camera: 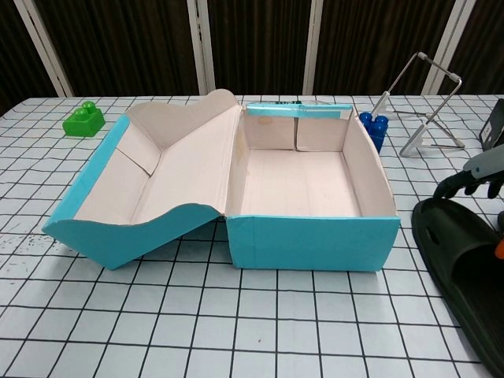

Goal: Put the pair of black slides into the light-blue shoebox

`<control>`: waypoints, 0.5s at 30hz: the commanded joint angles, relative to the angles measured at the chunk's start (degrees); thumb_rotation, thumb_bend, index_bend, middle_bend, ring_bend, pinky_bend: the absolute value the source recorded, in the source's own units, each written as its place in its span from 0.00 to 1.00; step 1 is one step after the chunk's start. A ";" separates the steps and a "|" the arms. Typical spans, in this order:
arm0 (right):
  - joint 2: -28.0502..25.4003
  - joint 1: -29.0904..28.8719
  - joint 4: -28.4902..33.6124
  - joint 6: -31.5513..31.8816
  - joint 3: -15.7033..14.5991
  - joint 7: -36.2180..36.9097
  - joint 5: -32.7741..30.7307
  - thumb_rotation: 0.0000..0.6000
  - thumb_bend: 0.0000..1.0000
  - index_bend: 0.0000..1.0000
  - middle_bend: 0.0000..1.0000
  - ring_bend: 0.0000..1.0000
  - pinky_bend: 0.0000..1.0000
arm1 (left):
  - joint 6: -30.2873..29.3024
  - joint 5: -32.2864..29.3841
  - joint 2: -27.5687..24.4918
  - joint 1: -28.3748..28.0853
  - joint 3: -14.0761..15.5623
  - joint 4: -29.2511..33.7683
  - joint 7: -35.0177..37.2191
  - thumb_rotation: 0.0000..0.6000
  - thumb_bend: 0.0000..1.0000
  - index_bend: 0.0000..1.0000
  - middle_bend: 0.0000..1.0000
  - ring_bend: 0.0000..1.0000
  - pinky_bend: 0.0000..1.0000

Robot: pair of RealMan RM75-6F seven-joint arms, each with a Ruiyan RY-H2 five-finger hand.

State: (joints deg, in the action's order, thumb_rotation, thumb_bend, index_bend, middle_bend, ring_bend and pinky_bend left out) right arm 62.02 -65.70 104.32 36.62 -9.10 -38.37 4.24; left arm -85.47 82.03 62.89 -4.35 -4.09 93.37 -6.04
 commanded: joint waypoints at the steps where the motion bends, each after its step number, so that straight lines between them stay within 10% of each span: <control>1: 0.01 -1.43 -0.83 -1.37 -1.04 0.37 -1.00 1.00 0.18 0.08 0.05 0.05 0.10 | 0.09 -0.02 0.08 -0.06 0.04 0.01 -0.24 1.00 0.09 0.13 0.05 0.00 0.04; 15: 0.38 -7.13 -2.36 -4.10 -5.70 2.62 -3.32 1.00 0.18 0.13 0.11 0.05 0.10 | 0.29 -0.39 0.24 -0.14 0.12 0.37 -1.41 1.00 0.09 0.14 0.05 0.00 0.04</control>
State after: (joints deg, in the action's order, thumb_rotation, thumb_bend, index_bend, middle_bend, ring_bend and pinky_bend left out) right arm 62.25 -72.52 102.03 32.68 -14.54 -36.04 1.05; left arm -85.19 81.65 63.13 -4.49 -3.98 93.73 -7.43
